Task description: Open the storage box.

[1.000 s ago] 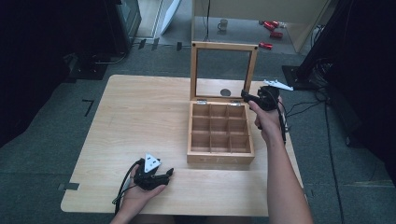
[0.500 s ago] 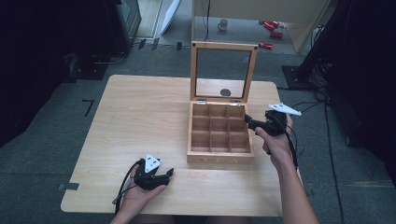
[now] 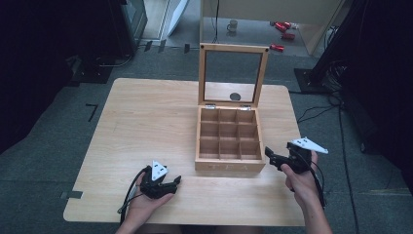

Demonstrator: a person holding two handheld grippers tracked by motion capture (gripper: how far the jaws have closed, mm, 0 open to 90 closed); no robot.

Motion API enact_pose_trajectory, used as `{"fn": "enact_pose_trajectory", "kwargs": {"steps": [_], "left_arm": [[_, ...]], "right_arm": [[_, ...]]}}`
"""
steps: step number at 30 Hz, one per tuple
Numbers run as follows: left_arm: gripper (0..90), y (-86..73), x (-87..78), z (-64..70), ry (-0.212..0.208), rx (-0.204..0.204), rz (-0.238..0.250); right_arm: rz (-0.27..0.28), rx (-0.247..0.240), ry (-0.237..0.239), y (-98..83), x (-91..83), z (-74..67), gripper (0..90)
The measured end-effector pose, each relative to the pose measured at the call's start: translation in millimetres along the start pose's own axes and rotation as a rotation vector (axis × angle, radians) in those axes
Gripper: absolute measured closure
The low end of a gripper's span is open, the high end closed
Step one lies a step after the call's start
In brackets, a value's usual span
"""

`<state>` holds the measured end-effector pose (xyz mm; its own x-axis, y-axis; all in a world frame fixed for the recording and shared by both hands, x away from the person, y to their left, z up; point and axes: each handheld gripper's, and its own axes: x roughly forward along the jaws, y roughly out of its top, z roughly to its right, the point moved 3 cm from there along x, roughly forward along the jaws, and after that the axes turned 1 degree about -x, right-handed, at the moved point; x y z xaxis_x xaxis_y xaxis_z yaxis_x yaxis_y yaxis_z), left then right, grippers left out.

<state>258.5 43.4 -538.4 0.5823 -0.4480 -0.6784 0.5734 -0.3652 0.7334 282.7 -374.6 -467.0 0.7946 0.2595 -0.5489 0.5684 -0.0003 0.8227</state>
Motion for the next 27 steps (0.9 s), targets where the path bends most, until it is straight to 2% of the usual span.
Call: {"fn": "enact_pose_trajectory", "kwargs": {"steps": [6,15,18,19,20,27], "left_arm": [[33.1,0.0,0.0,0.2,0.003,0.001,-0.001],[33.1,0.0,0.1,0.4,0.004,0.002,-0.001],[33.1,0.0,0.1,0.4,0.005,0.002,-0.001],[33.1,0.0,0.2,0.6,0.006,0.002,-0.001],[33.1,-0.1,0.2,0.7,0.007,0.002,-0.001],[32.8,-0.1,-0.1,0.4,0.003,0.002,-0.002]], "right_arm": [[0.002,0.038,0.006,-25.3,-23.3,8.8,8.6],[-0.032,0.095,-0.04,-71.2,-45.7,30.7,8.7],[-0.046,0.105,-0.049,-80.7,-49.2,32.8,8.9],[-0.05,0.103,-0.054,-85.0,-50.6,33.2,8.9],[-0.07,0.079,-0.066,-93.4,-52.2,32.3,8.9],[-0.129,0.009,-0.133,-108.7,-46.0,27.6,8.9]]}}
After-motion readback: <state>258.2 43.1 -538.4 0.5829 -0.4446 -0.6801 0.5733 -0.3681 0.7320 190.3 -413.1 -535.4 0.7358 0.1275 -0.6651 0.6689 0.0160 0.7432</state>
